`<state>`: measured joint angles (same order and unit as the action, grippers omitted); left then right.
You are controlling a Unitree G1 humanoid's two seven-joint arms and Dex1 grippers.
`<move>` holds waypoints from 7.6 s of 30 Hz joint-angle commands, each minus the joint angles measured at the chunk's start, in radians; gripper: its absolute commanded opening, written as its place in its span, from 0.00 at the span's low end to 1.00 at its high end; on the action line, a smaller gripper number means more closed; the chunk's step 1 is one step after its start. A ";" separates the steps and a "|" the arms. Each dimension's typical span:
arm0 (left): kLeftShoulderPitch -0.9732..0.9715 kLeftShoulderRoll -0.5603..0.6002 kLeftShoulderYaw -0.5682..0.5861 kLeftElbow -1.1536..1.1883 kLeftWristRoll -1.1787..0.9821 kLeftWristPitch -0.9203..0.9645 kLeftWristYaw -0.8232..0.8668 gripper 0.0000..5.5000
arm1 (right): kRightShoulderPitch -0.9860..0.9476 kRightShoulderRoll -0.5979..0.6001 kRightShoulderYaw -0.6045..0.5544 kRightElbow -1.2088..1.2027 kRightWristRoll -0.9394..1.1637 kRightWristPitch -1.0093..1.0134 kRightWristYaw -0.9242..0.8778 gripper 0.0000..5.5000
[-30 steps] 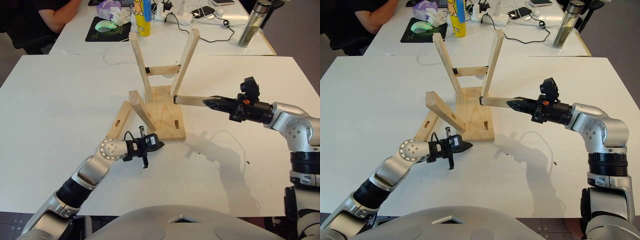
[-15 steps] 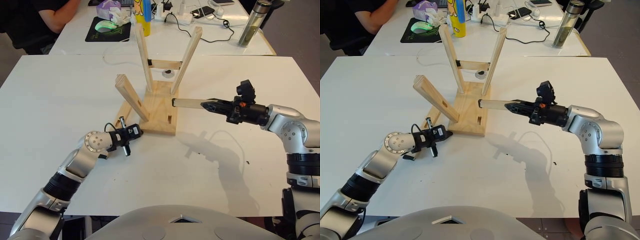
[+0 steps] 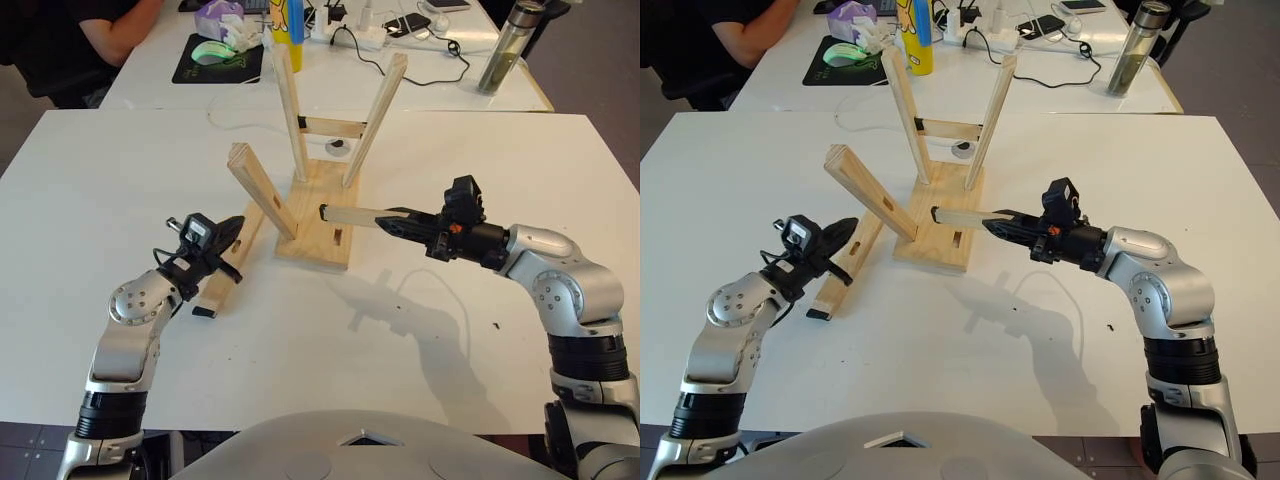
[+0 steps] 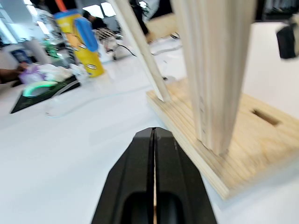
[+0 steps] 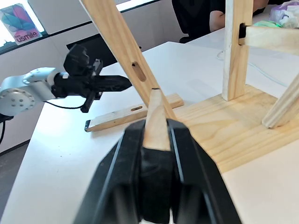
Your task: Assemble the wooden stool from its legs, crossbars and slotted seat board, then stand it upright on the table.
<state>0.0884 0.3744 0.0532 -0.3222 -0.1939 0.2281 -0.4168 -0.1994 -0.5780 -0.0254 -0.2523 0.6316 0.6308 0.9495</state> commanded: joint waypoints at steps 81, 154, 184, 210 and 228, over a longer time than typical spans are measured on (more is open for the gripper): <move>-0.257 -0.164 -0.100 0.043 -0.155 0.381 0.074 0.00 | -0.296 0.113 0.201 0.368 -0.282 -0.397 0.166 0.08; -0.229 -0.186 -0.086 0.052 -0.127 0.345 0.089 0.00 | -0.231 0.078 0.136 0.271 -0.276 -0.336 0.154 0.42; -0.266 0.015 -0.020 0.150 -0.053 0.167 -0.051 0.00 | 0.067 0.134 0.175 0.172 -0.355 -0.383 -0.040 0.42; -0.340 0.225 -0.096 0.353 -0.072 -0.140 -0.579 0.56 | 0.046 0.447 0.225 0.542 -0.527 -0.663 -0.380 0.42; -0.105 0.194 -0.172 0.121 -0.048 0.017 -0.476 0.56 | 0.242 0.026 0.218 0.044 -0.704 -0.686 -0.309 0.42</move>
<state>-0.0271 0.5753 -0.1104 -0.1641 -0.2345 0.2175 -0.9084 -0.0290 -0.5523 0.1740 -0.2008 -0.0075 0.0204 0.6965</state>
